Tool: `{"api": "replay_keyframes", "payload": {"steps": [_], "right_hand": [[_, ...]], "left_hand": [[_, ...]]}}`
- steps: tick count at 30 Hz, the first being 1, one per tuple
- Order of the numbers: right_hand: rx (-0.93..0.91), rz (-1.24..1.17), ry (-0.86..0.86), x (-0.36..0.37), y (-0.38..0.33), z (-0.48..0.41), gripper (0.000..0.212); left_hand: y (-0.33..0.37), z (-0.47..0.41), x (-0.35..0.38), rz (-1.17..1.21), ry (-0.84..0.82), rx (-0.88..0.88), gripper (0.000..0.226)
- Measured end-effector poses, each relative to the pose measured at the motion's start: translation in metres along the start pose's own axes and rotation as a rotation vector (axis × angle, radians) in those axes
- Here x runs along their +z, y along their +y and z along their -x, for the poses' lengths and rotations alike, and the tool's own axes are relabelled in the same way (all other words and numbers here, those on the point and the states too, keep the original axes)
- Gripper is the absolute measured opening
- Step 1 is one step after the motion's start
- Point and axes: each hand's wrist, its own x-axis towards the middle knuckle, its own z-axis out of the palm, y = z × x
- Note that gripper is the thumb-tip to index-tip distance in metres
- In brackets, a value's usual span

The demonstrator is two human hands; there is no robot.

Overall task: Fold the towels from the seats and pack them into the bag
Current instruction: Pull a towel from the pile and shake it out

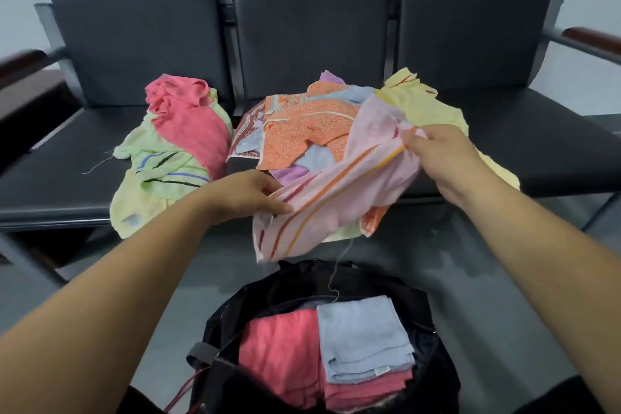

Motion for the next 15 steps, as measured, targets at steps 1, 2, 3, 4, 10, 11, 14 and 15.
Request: {"api": "replay_keyframes", "payload": {"steps": [1, 2, 3, 4, 10, 11, 14, 15], "right_hand": [[0.028, -0.058, 0.014, -0.001, 0.004, -0.001, 0.046], [0.061, -0.093, 0.017, -0.002, 0.008, -0.002, 0.039], [0.092, -0.121, 0.008, -0.003, 0.012, -0.002, 0.032], [0.124, -0.167, -0.01, -0.004, 0.014, -0.002, 0.026], [0.177, -0.077, -0.313, -0.014, 0.0, 0.018, 0.049], [0.135, 0.037, -0.314, -0.014, -0.001, 0.023, 0.043], [0.071, 0.137, -0.118, -0.02, 0.002, 0.035, 0.014], [0.076, 0.079, -0.059, -0.024, 0.003, 0.038, 0.01]], "left_hand": [[-0.003, 0.001, 0.001, -0.023, 0.035, -0.021, 0.049], [-0.007, 0.001, 0.002, 0.019, 0.073, -0.024, 0.051], [-0.009, 0.004, 0.003, 0.123, 0.105, -0.011, 0.046], [-0.009, 0.005, 0.004, 0.239, 0.128, 0.01, 0.039], [0.009, 0.021, -0.005, 0.423, 0.142, 0.065, 0.038], [0.01, 0.023, -0.007, 0.392, 0.168, 0.063, 0.037], [0.007, 0.03, -0.006, 0.106, 0.291, 0.032, 0.03], [0.004, 0.033, -0.005, 0.045, 0.32, 0.026, 0.03]]}}
